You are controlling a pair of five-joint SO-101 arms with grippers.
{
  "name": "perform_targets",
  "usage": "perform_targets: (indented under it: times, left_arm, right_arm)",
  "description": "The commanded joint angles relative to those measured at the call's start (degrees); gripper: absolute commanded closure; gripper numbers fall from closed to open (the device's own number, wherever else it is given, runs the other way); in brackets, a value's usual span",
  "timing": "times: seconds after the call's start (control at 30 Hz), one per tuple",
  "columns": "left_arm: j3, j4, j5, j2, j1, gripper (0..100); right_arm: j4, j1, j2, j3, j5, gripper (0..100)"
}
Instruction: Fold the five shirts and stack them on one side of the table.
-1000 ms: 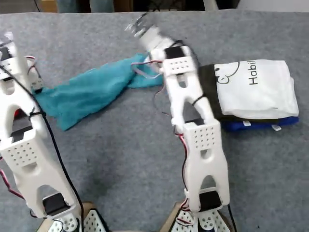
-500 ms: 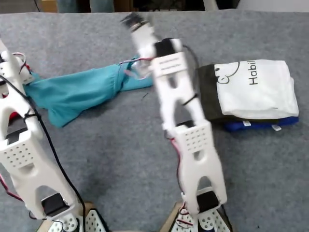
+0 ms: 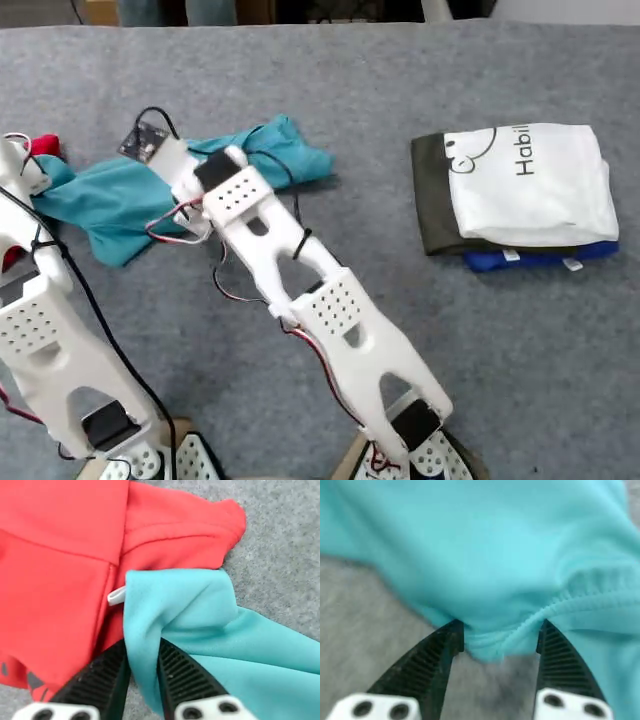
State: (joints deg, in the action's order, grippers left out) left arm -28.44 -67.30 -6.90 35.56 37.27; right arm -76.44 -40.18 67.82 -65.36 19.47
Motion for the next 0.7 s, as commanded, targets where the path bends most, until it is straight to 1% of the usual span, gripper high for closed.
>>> perform_targets:
  times: [0.0,0.07,0.17,0.23,0.3,0.43,0.57,0.67]
  left_arm:
    - [-0.13,0.70,0.53,-1.14,1.54,97]
    - [-0.13,-0.09,0.53,-1.32,1.54,97]
    - [-0.66,-1.93,0.53,-1.32,1.36,97]
    - [-0.75,-2.90,0.53,-1.41,1.19,97]
    - [-0.75,-3.69,0.62,-1.41,1.10,97]
    - [-0.84,-5.89,0.62,-1.49,1.01,97]
    - [-3.21,-9.93,0.62,-3.52,1.10,97]
    - [-5.85,-13.89,0.62,-6.68,0.92,97]
  right_arm:
    - [3.16,-0.44,2.15,-3.12,0.70,76.0]
    - [0.88,-0.35,2.15,-5.58,0.62,81.2]
    - [-3.87,0.53,2.33,-10.15,0.26,99.3]
    - [-8.09,1.76,2.24,-14.20,0.18,96.1]
    - [-12.13,3.08,2.24,-19.38,0.26,98.7]
    - [-20.22,5.36,2.15,-30.55,0.44,98.5]
    - [-24.70,6.59,-2.59,-29.58,0.26,98.5]
    - [-24.79,8.18,-7.08,-30.20,0.09,98.5]
